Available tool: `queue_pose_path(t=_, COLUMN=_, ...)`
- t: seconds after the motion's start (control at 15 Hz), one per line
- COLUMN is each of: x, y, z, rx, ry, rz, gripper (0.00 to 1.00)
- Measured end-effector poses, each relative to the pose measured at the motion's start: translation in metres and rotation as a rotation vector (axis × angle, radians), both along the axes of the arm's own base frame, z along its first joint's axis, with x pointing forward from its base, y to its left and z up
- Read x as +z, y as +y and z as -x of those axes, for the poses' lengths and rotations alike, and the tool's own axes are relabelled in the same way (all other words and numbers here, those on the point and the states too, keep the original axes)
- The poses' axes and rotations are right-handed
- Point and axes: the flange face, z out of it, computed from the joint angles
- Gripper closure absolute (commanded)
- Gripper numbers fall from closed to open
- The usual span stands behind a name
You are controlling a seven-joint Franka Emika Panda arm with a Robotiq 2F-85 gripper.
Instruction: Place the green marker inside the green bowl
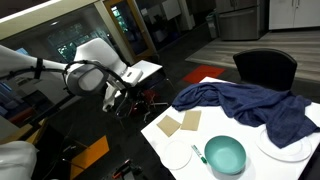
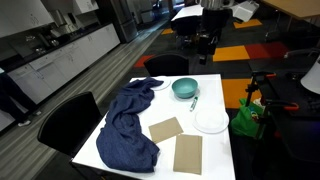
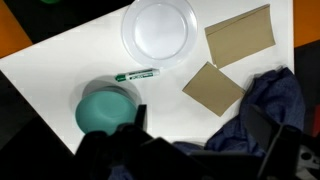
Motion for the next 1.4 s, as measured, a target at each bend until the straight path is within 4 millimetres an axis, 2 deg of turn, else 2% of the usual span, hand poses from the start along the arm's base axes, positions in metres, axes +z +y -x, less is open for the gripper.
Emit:
queue_pose_path(t=0.2, x=-0.023, y=0.001, z=-0.008, rx=-0.086, ry=-0.006, rz=-0.03, gripper=0.0)
queue_pose_path(t=0.4, x=-0.047, y=-0.006, z=-0.013, rx=-0.172, ry=0.014, rz=-0.048, gripper=0.0)
queue_pose_path(t=0.93, x=-0.113, y=-0.045, z=-0.023, rx=-0.363, ry=0.118, rz=-0.057, gripper=0.0)
queue_pose_path(t=1.07, x=-0.119, y=-0.049, z=-0.027, rx=-0.373, ry=0.129, rz=-0.056, gripper=0.0)
queue_pose_path(t=1.4, x=-0.12, y=-0.051, z=-0.029, rx=-0.405, ry=0.13, rz=-0.072, gripper=0.0)
